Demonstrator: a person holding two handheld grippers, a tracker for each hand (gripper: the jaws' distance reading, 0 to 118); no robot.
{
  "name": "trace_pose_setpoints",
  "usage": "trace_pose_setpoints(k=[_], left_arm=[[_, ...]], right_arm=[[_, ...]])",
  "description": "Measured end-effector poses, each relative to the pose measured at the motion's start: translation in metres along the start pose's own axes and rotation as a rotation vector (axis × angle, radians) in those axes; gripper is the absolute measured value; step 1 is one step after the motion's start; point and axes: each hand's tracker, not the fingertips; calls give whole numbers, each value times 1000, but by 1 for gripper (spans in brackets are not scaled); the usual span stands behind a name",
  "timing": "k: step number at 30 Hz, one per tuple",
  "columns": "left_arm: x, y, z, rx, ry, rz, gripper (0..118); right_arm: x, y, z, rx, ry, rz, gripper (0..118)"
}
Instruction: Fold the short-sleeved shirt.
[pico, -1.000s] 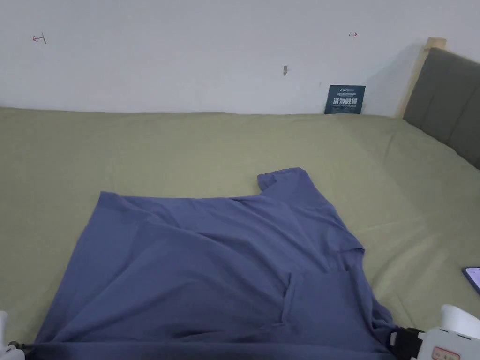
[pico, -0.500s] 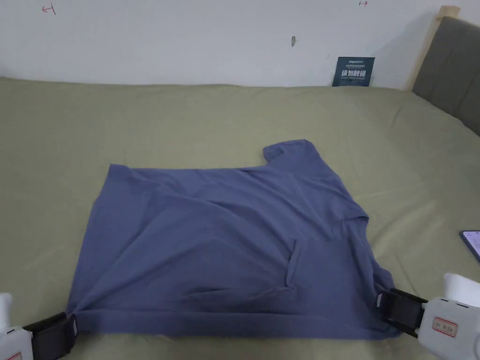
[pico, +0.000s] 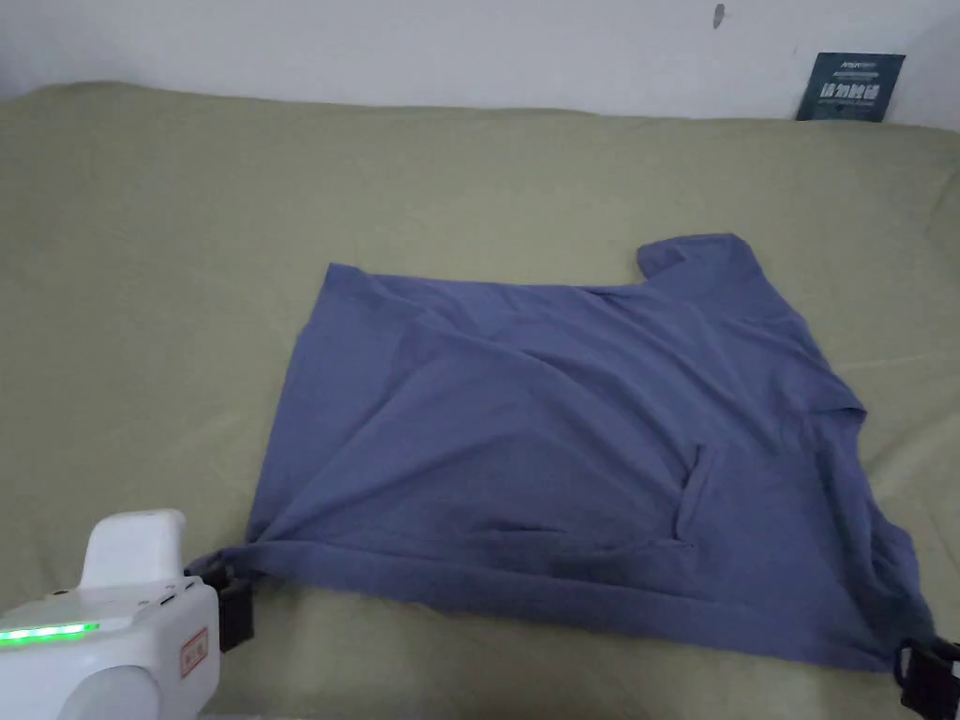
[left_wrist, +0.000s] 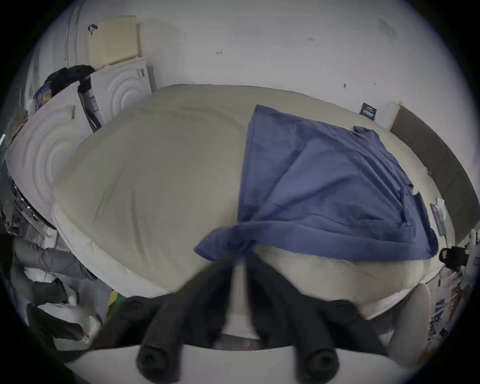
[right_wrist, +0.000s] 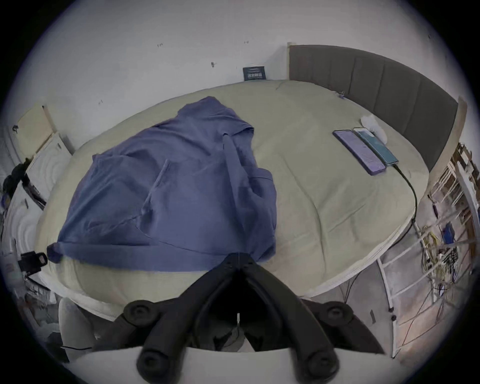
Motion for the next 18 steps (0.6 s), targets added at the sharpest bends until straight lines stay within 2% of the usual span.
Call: trace_pose_setpoints(k=[1,2,6,7,8,9,10,12,13,17,18], left_arm=[[0,3,-3,8,-13,-3,89],[-3,8,-9,0,-22,5,101],[-10,19,-34,-26,-76,98,100],[-17,16,-45,-39,-107,114,96],[-18,15,-55,-88,-108,140,70],[-17,13,-64,-115,-134,146,29],[-14,10,-67,-121,-115,137,8],[-2,3,-65,-89,-109,30,8],[5,4,-61,-70,-39,-31,8],[6,12,-50,-86,-93,25,7],[6,13,-48,-90,-86,30,7]], right_arm=[[2,3,-1,-2,7,-1,0],[3,4,-2,-6,12,-9,0],[9,8,-10,-18,15,-41,0],[9,7,-11,-24,14,-45,0],[10,6,-13,-31,11,-47,0],[11,6,-15,-42,8,-45,0],[11,4,-16,-52,5,-42,0],[12,2,-17,-60,4,-41,0],[13,2,-18,-67,5,-43,0],[21,7,-16,-26,18,-35,0],[21,10,-15,-13,-1,-23,3]])
